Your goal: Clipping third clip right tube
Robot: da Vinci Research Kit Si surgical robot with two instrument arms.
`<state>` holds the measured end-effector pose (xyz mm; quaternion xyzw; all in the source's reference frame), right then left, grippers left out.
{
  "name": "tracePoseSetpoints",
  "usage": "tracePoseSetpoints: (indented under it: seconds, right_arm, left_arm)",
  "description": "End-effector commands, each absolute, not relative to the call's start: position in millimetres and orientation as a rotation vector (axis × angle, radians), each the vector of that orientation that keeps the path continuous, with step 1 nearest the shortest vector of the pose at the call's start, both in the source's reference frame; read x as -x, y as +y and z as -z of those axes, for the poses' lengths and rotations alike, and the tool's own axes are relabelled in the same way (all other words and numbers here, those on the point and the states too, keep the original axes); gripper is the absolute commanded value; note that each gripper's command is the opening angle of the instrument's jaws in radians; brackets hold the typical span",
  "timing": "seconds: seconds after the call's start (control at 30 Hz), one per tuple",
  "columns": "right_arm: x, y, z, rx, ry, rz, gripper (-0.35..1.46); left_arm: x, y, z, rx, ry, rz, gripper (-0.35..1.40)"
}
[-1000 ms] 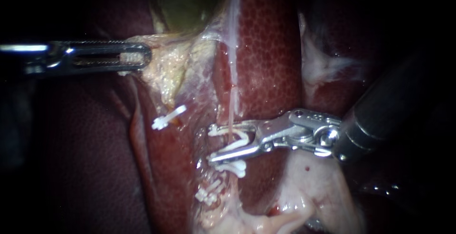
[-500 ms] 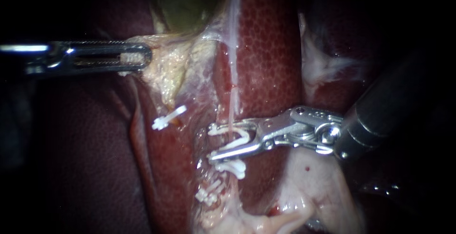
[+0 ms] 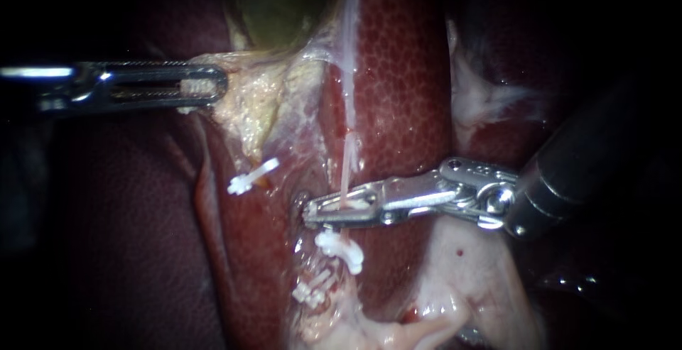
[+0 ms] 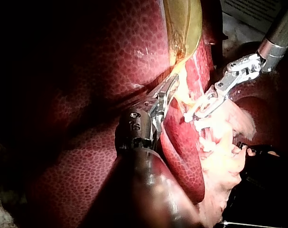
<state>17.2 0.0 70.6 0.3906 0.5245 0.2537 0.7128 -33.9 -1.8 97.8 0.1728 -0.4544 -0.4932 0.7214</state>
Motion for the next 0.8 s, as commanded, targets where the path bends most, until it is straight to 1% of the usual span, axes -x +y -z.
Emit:
tracePoseSetpoints:
  seconds: [0.03,0.17,0.3,0.63,0.8]
  right_arm:
    - [-17.2,0.0,-70.5,-0.873,1.159,-0.568,-0.35]
    - [-17.0,0.0,-70.5,-0.875,1.152,-0.581,-0.35]
    - [-16.8,0.0,-70.4,-0.885,1.128,-0.591,-0.35]
    - [-16.8,-0.2,-70.6,-0.892,1.124,-0.599,-0.35]
    - [-16.8,-0.2,-70.6,-0.911,1.115,-0.615,-0.35]
  left_arm:
    - [33.9,-1.8,-97.7,-0.382,-1.004,1.090,-0.20]
    - [33.9,-1.8,-97.7,-0.382,-1.004,1.090,-0.20]
    - [33.9,-1.8,-97.7,-0.382,-1.004,1.090,-0.20]
    - [34.0,-1.8,-97.8,-0.381,-1.004,1.090,-0.20]
    - [34.0,-1.8,-97.8,-0.381,-1.004,1.090,-0.20]
